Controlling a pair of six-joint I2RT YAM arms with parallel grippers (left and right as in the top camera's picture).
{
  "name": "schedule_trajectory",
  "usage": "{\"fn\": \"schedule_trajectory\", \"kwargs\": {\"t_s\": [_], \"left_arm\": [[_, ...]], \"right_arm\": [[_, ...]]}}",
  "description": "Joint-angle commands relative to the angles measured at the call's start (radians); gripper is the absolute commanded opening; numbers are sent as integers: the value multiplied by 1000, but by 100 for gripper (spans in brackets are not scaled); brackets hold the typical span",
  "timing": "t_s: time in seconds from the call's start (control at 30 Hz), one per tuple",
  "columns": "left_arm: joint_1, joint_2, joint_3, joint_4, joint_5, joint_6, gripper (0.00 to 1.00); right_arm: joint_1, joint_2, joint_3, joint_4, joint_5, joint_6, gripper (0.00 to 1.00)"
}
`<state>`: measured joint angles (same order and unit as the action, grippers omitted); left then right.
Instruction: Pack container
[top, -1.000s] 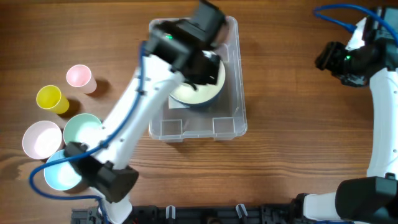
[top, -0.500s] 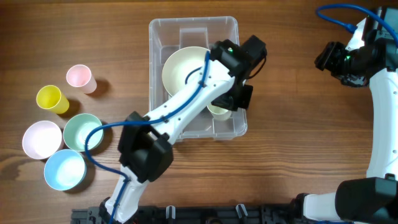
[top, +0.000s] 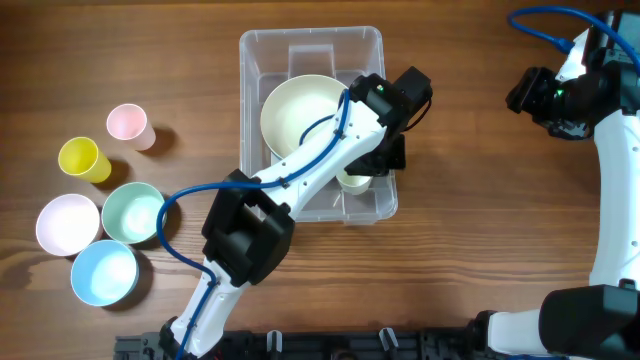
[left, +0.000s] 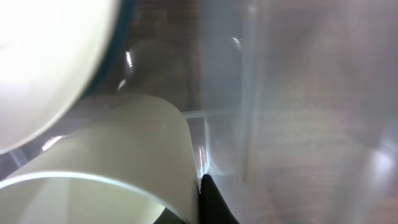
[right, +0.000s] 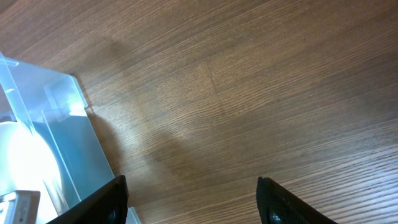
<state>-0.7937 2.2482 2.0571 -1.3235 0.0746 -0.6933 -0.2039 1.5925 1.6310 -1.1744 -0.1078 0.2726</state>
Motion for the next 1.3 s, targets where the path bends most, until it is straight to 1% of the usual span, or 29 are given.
{"fn": "schedule_trajectory", "kwargs": {"t_s": [0.0, 0.2, 0.23, 0.27, 0.3, 0.37, 0.43, 0.47, 0.53, 0.63, 0.73, 0.77, 0.87, 0.93, 1.0, 1.07, 1.17, 1.27], "left_arm": [[-3, 13, -18, 1, -61, -193, 4], [-12, 13, -46, 27, -57, -236, 4], [-13, 13, -46, 29, -53, -235, 5], [-14, 13, -46, 29, -44, -235, 17], [-14, 13, -46, 29, -38, -235, 20], [-14, 13, -46, 23, -38, -235, 20], [-14, 13, -46, 19, -38, -230, 23], [-13, 9, -46, 19, -39, -223, 23], [-3, -16, -43, 23, -48, -177, 22], [24, -87, -18, 24, -126, -145, 23], [75, -194, 7, 20, -238, -121, 26], [103, -232, 7, 13, -267, -121, 25], [180, -274, 7, -31, -275, -122, 14], [246, -271, 2, -113, -251, -126, 4], [275, -269, -34, -138, -222, -126, 4], [281, -269, -110, -147, -221, -126, 4], [254, -269, -227, -143, -221, -125, 4], [205, -269, -340, -103, -218, -125, 4]], "right_arm": [[4, -26, -8, 1, -5, 15, 67], [4, -26, -8, 4, -5, 15, 67], [4, -26, -8, 4, -5, 15, 67], [4, -26, -8, 4, -5, 16, 67], [4, -26, -8, 4, -5, 15, 67], [4, -26, -8, 6, -5, 15, 67], [4, -26, -8, 6, -5, 15, 67], [4, -26, -8, 6, -5, 15, 67], [4, -26, -8, 6, -5, 15, 67], [4, -26, -9, 6, -5, 15, 67], [4, -26, -14, 9, -5, 15, 67], [4, -26, -22, 11, -5, 15, 67], [4, -25, -47, 25, -5, 15, 67], [4, -25, -71, 41, -5, 16, 67], [4, -26, -74, 44, -5, 16, 67], [4, -26, -74, 48, -5, 16, 67], [4, -26, -74, 50, -5, 16, 67], [4, -26, -74, 51, -5, 16, 67]]}}
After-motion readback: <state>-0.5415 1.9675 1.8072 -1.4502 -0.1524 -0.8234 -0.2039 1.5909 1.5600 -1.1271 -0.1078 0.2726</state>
